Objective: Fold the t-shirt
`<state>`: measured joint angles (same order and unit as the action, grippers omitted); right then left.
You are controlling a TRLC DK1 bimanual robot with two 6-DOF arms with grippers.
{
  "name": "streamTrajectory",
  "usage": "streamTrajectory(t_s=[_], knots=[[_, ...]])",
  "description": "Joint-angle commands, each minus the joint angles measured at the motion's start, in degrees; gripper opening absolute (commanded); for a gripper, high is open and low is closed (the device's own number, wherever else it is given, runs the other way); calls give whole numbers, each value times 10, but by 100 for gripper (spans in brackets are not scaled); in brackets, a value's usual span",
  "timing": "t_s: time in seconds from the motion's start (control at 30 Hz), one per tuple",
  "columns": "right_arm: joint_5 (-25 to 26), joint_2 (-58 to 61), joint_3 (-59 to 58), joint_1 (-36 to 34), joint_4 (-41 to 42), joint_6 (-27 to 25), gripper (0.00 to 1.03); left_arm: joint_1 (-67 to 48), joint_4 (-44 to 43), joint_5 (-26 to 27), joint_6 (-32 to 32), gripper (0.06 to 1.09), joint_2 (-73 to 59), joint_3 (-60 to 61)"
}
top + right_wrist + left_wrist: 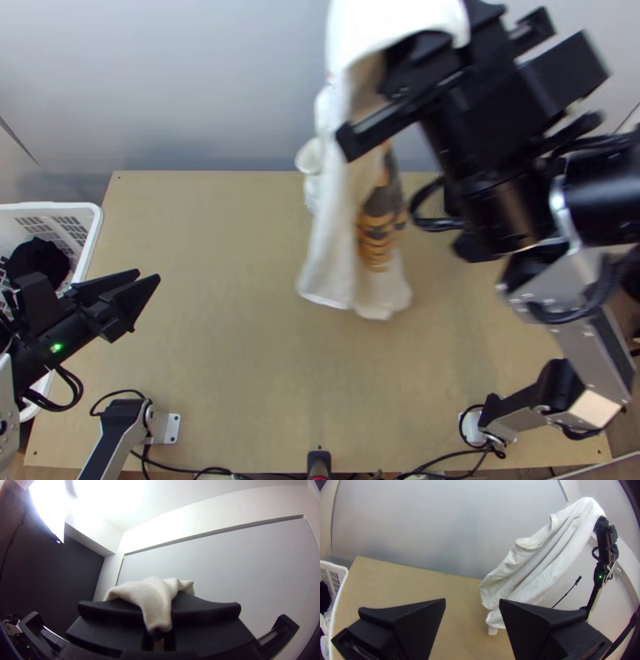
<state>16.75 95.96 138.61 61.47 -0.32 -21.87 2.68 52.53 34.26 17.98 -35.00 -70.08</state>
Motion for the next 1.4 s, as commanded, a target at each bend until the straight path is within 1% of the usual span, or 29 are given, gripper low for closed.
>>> streamTrajectory(t_s=[0.0,0.1,0.2,0.3,0.37,0.43,0.47,0.53,0.6,0.8,0.9,1.07,1.13,1.2,1.3,1.37], knots=[[27,22,0,51,56,-24,3,0,-6,-10,1,85,8,24],[72,-1,-3,50,34,-13,3,-1,-18,-12,7,85,6,26],[138,-28,-8,43,30,2,3,-1,-27,-23,12,85,-4,23],[147,-69,-37,23,8,3,3,-1,-31,-27,20,85,-8,24],[155,-93,-62,1,-16,18,3,-4,-31,-26,27,85,-9,30],[168,-121,-107,-26,-54,51,3,-6,-34,-26,30,85,-9,42],[168,-135,-127,-41,-86,75,3,-7,-37,-26,32,85,-9,50],[167,-159,-171,-72,-157,140,3,-7,-43,-27,33,85,-9,65],[166,-193,-252,-94,-185,182,3,-8,-44,-27,33,85,-8,74],[157,-299,-521,-133,-177,241,3,-8,-47,-26,39,85,-7,79],[145,-334,-628,-155,-156,252,3,-13,-50,-27,37,85,-8,79],[128,-336,-760,-209,-61,249,3,-37,-59,-27,42,85,-13,83],[115,-311,-780,-231,-23,245,3,-50,-63,-29,45,85,-17,85],[105,-269,-777,-247,21,241,3,-62,-71,-41,46,85,-18,90],[97,-194,-743,-263,76,232,3,-79,-79,-54,46,85,-24,98],[96,-145,-703,-267,88,232,3,-101,-85,-56,57,85,-25,104]])
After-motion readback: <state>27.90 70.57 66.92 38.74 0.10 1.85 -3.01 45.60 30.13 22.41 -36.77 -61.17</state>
